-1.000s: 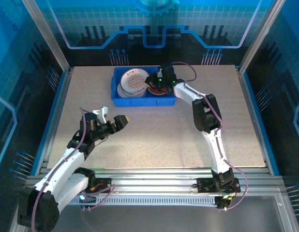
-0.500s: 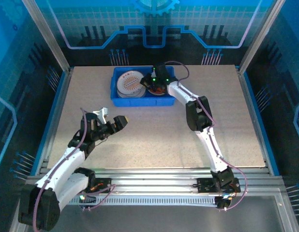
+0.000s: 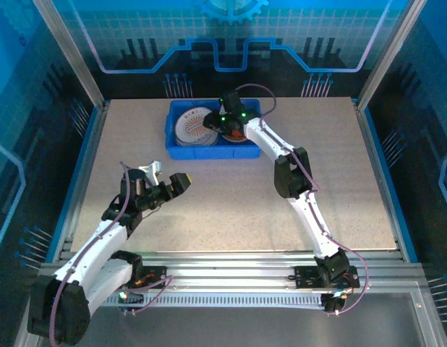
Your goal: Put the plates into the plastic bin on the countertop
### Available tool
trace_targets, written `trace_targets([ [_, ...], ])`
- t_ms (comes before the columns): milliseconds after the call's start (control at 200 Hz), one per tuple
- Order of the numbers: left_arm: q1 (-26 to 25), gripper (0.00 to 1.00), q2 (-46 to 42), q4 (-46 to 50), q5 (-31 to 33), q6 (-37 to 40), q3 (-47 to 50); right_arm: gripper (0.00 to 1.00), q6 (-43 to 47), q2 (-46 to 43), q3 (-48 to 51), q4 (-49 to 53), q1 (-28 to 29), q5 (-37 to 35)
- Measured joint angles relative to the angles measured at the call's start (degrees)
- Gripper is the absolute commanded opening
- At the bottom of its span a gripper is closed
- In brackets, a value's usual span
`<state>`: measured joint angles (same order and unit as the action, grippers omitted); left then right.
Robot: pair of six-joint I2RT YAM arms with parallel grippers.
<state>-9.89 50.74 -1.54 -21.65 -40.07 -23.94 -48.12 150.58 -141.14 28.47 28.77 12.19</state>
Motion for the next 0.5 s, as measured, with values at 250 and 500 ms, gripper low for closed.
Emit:
trace_targets([
  [250, 0.02, 0.99, 0.02, -0.46, 0.02, -0.07, 0.00, 0.38, 2.27, -0.02, 0.13, 3.17, -0.07, -1.90],
  [500, 0.02, 0.99, 1.01, -0.92, 0.04, -0.11, 0.00, 0.40, 4.15, -1.57, 2.38, 5.79, -0.24, -3.80],
])
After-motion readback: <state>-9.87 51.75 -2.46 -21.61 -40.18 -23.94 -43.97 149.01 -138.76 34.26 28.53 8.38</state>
